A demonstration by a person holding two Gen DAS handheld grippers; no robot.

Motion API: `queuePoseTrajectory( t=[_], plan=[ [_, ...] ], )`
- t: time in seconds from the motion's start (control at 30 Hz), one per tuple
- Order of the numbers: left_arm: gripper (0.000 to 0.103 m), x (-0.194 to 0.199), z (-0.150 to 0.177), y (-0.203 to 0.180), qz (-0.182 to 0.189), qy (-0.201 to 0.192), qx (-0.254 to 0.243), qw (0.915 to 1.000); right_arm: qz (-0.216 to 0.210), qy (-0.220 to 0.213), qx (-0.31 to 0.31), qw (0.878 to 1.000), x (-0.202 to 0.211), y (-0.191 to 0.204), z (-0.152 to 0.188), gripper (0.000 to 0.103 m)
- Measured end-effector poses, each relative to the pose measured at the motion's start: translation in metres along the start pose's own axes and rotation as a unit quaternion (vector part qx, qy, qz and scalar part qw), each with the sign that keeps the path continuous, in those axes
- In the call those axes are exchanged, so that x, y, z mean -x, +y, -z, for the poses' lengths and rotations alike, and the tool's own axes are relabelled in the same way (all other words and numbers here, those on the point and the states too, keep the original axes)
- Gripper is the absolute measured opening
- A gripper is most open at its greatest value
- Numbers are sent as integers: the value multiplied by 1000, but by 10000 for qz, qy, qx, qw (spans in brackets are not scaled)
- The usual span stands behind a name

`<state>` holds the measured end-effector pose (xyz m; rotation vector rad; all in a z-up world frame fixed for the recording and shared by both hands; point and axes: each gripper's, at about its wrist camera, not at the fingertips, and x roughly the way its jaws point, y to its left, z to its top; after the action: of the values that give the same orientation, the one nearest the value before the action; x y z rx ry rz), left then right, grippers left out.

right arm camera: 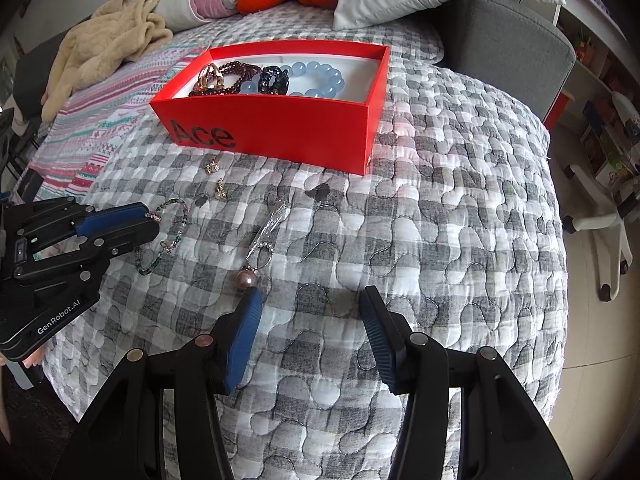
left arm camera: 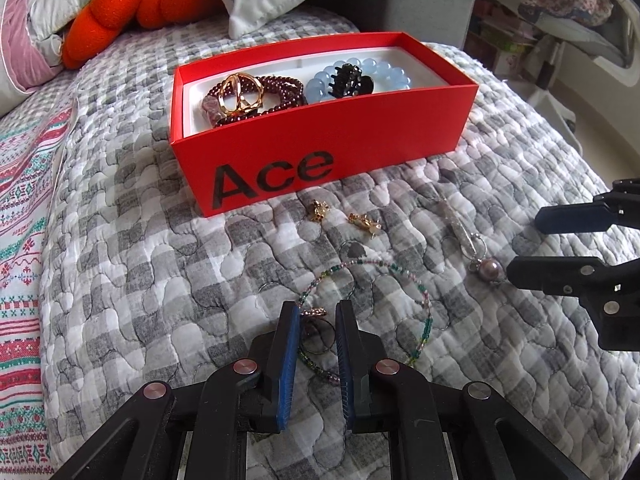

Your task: Organize jewelry

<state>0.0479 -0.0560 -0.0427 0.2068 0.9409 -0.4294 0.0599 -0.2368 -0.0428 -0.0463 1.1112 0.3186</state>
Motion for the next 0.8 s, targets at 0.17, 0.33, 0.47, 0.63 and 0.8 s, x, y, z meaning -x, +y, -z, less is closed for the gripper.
queuePoseTrajectory(
  t=[0.17,0.33,0.47,0.63,0.8],
  plan=[
    [7,1,-2,0,1,23,31,10000,-37,-4,-5,10000,0,-1,0,55],
    [7,6,-4,11,13,-38,345,9994,-31,-24,-15,10000,1,-3,0,54],
    [7,13,-5,26,73,-95,679,9976,-36,-59,-38,10000,1,-4,-1,54],
    [7,19,-1,44,62,-123,1034,9945,-68,-69,-6,10000,2,-2,-2,54],
    [7,19,2,54,23,-46,1220,9925,-213,-17,196,9996,-2,14,0,55]
  ],
)
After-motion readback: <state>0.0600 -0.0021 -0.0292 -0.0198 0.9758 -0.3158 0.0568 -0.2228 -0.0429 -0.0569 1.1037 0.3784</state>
